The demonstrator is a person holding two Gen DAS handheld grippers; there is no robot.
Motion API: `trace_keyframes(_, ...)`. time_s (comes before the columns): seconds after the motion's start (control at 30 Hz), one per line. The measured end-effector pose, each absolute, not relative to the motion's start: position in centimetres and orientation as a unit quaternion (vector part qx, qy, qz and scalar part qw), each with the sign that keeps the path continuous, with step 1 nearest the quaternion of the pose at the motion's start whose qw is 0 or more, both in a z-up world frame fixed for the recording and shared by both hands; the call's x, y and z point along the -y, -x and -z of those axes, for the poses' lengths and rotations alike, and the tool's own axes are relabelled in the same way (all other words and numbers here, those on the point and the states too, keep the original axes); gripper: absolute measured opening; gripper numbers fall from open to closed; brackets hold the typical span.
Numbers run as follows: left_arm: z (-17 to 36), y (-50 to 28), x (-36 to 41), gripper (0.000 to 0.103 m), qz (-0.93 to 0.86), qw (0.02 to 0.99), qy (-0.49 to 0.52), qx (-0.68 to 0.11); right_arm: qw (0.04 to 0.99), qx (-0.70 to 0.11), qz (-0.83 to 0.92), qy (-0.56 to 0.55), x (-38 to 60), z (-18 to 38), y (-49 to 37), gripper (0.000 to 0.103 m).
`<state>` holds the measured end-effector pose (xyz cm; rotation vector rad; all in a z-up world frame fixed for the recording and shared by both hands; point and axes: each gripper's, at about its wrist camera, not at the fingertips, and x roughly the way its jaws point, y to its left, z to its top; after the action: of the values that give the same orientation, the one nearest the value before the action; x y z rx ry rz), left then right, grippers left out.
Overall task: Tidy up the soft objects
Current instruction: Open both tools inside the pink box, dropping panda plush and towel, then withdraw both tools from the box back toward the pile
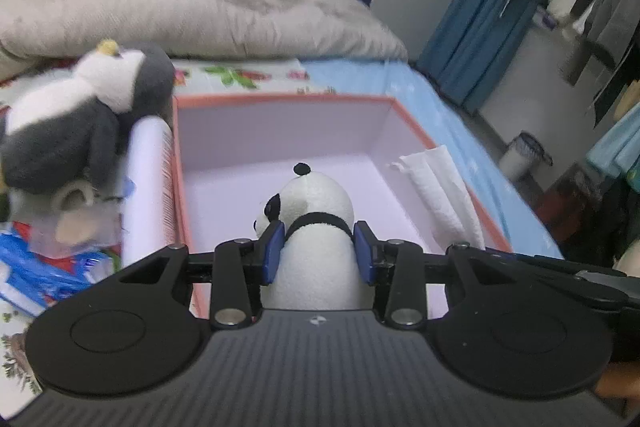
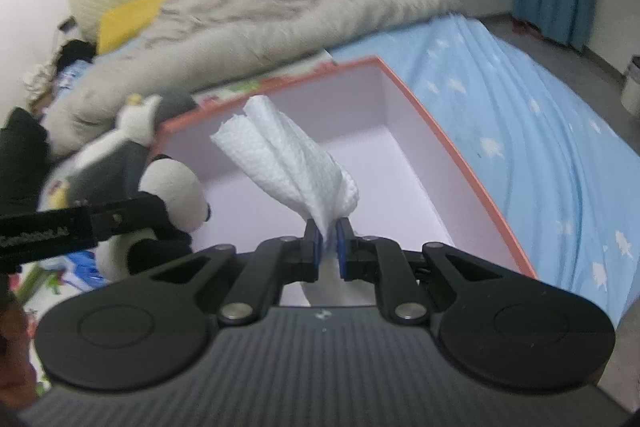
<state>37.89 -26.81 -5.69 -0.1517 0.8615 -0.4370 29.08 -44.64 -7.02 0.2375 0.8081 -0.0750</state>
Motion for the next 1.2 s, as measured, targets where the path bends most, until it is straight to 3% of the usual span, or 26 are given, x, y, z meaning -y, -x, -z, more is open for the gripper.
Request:
trace_keyframes(0.3, 10.3, -40.6, 30.2, 0.044, 0.217, 0.859, 0.054, -0.460, 0.883, -0.444, 0.063, -0.136, 47.3, 11.5, -31.8, 0.015)
trace_keyframes(0.37, 10.8, -40.8, 30.4, 0.046, 0.217, 0.859, 0.054, -0.461, 0.880, -0.449, 0.066, -0.139, 47.5, 11.8, -31.8, 0.027)
trace_keyframes(0.43, 11.0, -41.0, 30.4, 0.059, 0.214, 0.858, 0.055, -0.464, 0.878, -0.452, 0.068, -0.144, 47.6, 12.1, -31.7, 0.038)
trace_keyframes(0.47, 11.0, -40.9, 30.4, 0.061, 0.211, 0.859, 0.053, -0.463, 0.876, -0.454, 0.066, -0.148, 47.8, 12.2, -31.7, 0.040)
trace_keyframes(0.97, 4.1, -35.6, 26.9, 0.063, 0.200, 0.890, 0.059, -0.405, 0.902, -0.405, 0.042, -0.144, 46.1, 6.7, -27.8, 0.040)
trace_keyframes(1.2, 0.3, -31.2, 24.3, 0.070, 0.198, 0.906, 0.068, -0.368, 0.918, -0.369, 0.015, -0.147, 44.3, 3.0, -24.9, 0.040)
